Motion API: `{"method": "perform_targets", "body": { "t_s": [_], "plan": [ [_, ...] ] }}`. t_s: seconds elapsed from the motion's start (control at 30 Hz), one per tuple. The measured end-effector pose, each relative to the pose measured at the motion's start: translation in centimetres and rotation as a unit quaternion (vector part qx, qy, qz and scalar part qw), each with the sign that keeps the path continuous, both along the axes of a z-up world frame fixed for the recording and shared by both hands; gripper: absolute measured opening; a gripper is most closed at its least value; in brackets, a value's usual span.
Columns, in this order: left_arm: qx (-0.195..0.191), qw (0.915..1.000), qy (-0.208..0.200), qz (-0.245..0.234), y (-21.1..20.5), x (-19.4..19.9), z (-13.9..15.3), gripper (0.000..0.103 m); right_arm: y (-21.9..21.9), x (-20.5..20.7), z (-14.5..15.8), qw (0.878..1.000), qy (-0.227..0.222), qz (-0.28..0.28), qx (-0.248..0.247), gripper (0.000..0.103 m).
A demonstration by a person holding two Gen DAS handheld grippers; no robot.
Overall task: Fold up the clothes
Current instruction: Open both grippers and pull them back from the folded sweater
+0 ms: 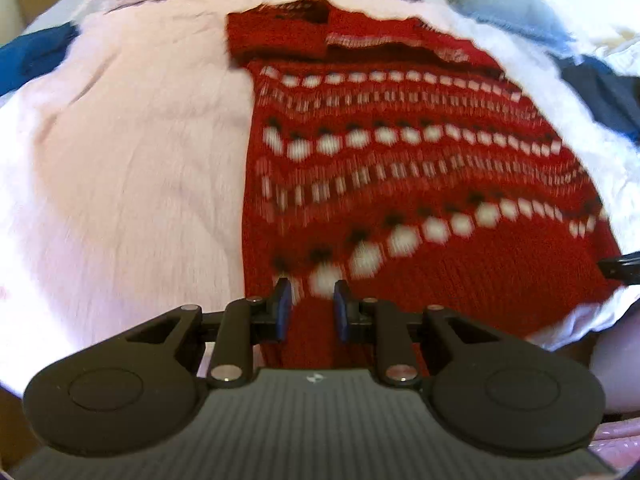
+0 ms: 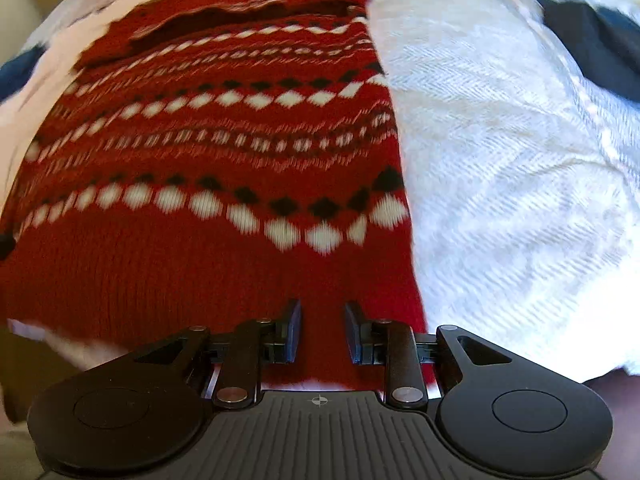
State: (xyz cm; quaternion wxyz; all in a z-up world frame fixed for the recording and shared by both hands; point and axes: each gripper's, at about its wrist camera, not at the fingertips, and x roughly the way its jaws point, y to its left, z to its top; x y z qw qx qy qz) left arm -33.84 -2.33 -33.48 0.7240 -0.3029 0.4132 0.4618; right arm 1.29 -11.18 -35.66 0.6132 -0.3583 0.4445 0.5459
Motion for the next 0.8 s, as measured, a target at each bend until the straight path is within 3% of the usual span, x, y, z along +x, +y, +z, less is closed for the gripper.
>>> {"method": "perform_targets", "body": {
  "t_s": [0.17, 0.33, 0.4, 0.53, 0.57, 0.63, 0.8],
  "plan": [
    [-0.034, 0.9973, 0.015, 0.063, -6.0, 2.1, 4.3, 0.018, -6.6, 0.7, 3.2, 1.000, -0.017, 0.016, -0.018, 0.027],
    [-0.042, 0.9956, 0.038, 0.075, -9.6, 3.9, 11.2, 0.018, -11.4, 2.8, 10.0, 0.999, 0.033, -0.028, 0.020, 0.027],
    [-0.034, 0.9951, 0.042, 0.082, -10.4, 4.4, 14.1, 0.018, -11.8, 2.6, 12.7, 0.998, 0.042, -0.028, 0.033, 0.028],
    [-0.020, 0.9955, 0.012, 0.091, -11.8, 4.7, 18.6, 0.024, -11.7, 1.7, 17.9, 0.997, 0.053, -0.014, 0.058, 0.030],
    [-0.018, 0.9956, 0.004, 0.092, -12.1, 4.7, 19.6, 0.024, -11.7, 1.5, 19.1, 0.996, 0.057, -0.012, 0.064, 0.036],
    [-0.008, 0.9960, -0.003, 0.089, -12.8, 4.8, 21.1, 0.026, -11.4, 0.9, 20.3, 0.995, 0.071, -0.014, 0.073, 0.049],
    [-0.001, 0.9957, 0.010, 0.092, -14.8, 4.7, 22.2, 0.030, -12.0, -1.5, 20.8, 0.996, 0.071, 0.009, 0.058, 0.051]
  ]
}}
